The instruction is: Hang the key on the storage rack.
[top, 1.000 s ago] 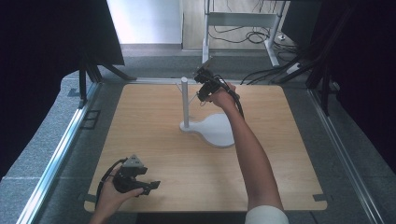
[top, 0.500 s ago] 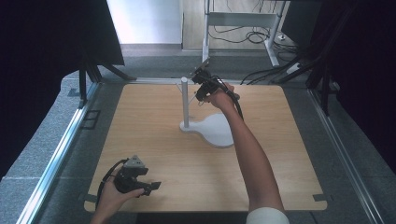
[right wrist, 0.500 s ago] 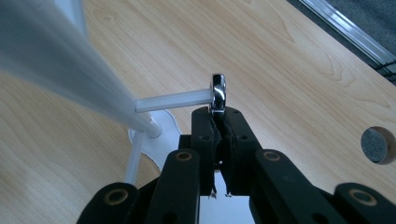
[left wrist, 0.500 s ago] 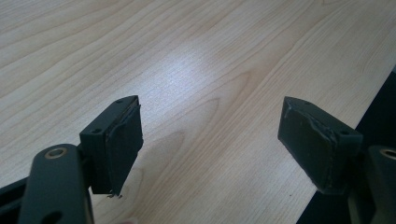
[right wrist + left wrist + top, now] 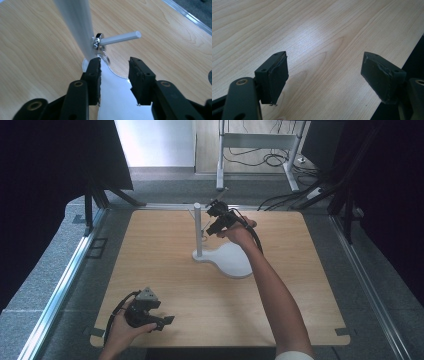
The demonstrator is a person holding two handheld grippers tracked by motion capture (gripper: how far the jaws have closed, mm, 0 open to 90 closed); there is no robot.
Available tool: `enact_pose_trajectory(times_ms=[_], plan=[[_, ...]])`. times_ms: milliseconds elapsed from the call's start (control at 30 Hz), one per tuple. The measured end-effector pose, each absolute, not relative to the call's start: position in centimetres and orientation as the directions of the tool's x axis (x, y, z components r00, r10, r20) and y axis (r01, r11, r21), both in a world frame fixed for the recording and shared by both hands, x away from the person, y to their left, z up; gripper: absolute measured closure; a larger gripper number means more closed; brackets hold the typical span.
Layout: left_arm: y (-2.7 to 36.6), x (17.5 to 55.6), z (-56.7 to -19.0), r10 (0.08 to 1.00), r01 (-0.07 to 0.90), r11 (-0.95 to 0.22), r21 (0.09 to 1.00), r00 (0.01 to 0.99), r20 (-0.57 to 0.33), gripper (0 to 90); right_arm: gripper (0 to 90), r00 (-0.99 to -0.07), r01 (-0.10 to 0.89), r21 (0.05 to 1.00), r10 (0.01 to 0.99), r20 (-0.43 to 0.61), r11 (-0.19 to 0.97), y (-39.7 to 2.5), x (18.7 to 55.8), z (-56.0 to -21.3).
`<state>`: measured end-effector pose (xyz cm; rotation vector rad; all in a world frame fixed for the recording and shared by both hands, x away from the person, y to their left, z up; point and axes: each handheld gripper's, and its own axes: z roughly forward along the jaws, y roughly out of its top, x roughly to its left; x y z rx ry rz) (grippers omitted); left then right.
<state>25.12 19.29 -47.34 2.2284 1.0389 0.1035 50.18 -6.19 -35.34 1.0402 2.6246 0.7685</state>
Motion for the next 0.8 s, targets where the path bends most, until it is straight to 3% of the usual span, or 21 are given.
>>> enact_pose_trajectory(times_ms=[267,800], plan=[[19.0,25.1,-47.3,0.702,0.646,-0.473,0.599,0.687,-0.187,22.4,52.6,-0.735,0.552,0.598,0.678,0.021,0.581,-8.2,47.6,-35.7],[18.9,25.1,-47.4,0.710,0.653,-0.469,0.595,0.680,-0.186,22.4,51.9,-0.745,0.533,0.627,0.667,0.030,0.568,-14.4,42.5,-37.7]])
